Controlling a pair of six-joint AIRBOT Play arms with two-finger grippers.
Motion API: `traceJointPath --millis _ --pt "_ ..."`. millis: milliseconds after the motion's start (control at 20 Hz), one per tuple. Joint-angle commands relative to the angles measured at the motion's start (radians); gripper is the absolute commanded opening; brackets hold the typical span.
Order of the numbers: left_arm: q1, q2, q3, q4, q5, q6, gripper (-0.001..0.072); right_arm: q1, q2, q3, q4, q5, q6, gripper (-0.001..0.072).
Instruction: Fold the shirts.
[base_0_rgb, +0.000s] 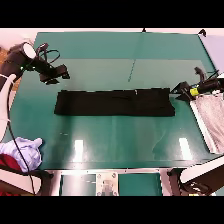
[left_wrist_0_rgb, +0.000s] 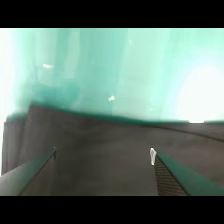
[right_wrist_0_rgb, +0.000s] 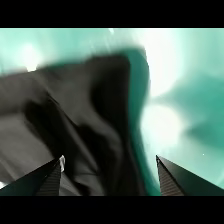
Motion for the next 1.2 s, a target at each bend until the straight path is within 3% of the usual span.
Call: traceJointPath --millis 0,400,450,500,550,600,650,850,1150 --pt "0.002 0.0 0.01 -0.041 -0.046 0.002 0.0673 0.011 -0.094 0.004 0.057 0.103 -0.124 0.0652" --pt "0.002 0.0 0.01 -0.057 -0.076 0.002 0.0673 0.025 -0.148 0.004 0.085 0.106 -0.145 0.064" --pt "0.001 0.0 0.01 -0.074 -0.075 0.003 0.0673 0.032 -0.148 0.004 0.085 0.1 -0.144 0.0584" --pt "0.001 0.0 0.01 -0.096 -0.071 0.021 0.0649 0.042 -0.148 0.004 0.085 0.089 -0.143 0.0396" --pt "-0.001 -0.001 0.01 -0.119 -0.069 0.042 0.0414 0.052 -0.148 0.006 0.086 0.082 -0.143 0.0205" --pt "-0.009 -0.001 0.01 -0.14 -0.068 0.08 0.0145 0.061 -0.148 0.011 0.087 0.083 -0.135 0.0074" --pt "-0.021 -0.001 0.009 -0.162 -0.064 0.121 0.0022 0.068 -0.147 0.024 0.086 0.085 -0.125 0.0016" --pt "-0.14 -0.006 -0.007 -0.198 0.034 0.154 0.0024 0.083 -0.109 0.094 0.086 0.146 -0.056 0.0015" --pt "-0.452 -0.103 -0.092 -0.261 0.391 0.211 0.0023 0.124 0.103 0.13 0.089 0.241 -0.01 0.0015"
